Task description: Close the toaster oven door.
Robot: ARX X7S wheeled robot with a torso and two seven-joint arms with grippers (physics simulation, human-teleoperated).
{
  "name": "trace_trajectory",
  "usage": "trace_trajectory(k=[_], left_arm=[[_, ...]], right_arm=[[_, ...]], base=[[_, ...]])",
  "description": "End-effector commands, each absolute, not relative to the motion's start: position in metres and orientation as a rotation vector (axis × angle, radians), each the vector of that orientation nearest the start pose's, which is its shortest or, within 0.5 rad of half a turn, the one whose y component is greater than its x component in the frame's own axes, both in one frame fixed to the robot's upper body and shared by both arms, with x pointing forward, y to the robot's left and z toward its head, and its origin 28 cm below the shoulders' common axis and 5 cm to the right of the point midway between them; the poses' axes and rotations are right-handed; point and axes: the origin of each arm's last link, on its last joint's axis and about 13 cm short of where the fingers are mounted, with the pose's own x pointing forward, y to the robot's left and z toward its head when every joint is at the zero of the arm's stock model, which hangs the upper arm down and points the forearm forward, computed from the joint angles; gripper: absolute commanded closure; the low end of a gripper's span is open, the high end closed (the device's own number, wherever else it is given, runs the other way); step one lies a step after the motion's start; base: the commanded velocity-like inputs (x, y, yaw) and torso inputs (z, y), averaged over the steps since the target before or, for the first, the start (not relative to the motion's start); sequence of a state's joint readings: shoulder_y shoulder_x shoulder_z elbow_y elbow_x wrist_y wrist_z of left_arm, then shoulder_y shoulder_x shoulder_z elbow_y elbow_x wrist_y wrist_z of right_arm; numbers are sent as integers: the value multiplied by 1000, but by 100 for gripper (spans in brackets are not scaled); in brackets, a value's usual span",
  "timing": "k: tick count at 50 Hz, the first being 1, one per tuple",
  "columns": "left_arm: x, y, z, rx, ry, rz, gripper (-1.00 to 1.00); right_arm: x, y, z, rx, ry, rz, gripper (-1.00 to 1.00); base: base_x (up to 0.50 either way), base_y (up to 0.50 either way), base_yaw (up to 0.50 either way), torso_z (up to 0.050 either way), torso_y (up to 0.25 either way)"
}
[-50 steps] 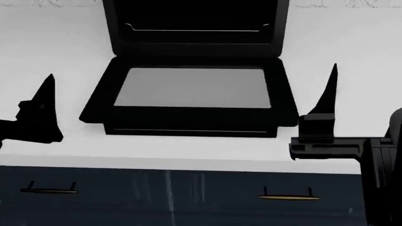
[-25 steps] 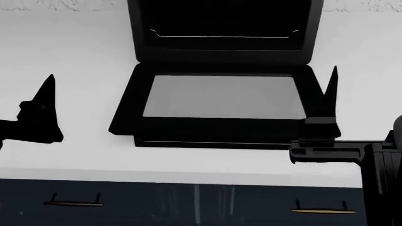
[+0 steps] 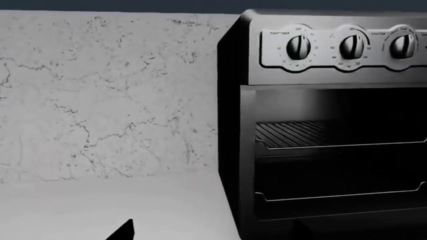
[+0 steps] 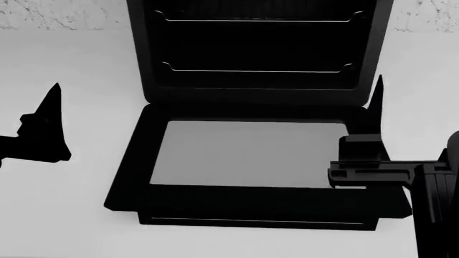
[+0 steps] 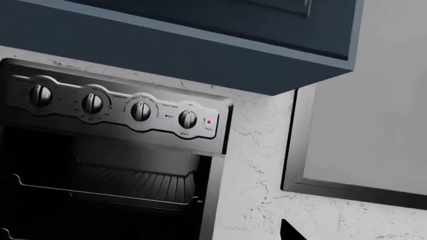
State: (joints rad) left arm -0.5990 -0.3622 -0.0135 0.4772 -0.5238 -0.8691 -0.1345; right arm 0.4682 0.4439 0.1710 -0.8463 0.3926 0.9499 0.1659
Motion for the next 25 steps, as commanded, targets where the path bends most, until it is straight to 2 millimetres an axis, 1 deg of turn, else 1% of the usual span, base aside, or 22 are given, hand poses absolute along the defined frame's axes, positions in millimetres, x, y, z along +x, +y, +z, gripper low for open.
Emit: trace_trajectory(k=[1,8,14,21,25], left_arm=[[271,254,209,1,-171,-110,-100],[269,254,211,2,-175,-108,-100],[269,255,210,0,-175,-106,-100],[270,257,208,3,-175,-104,-100],[269,258,210,15,-187,-110,-100]], right_arm=[[214,-167,232,-184,-378,-92,-100],[211,-167,232,-179,-381,-92,-100],[212,-167,232,-177,-381,-99,-100],[211,-165,235,-165,-393,-92,-100],[211,-165,236,-165,-395,-89,-100]], base=[[355,4,0,0,0],[347,6,0,0,0],[347,6,0,0,0],[0,0,0,0,2],[0,0,0,0,0]])
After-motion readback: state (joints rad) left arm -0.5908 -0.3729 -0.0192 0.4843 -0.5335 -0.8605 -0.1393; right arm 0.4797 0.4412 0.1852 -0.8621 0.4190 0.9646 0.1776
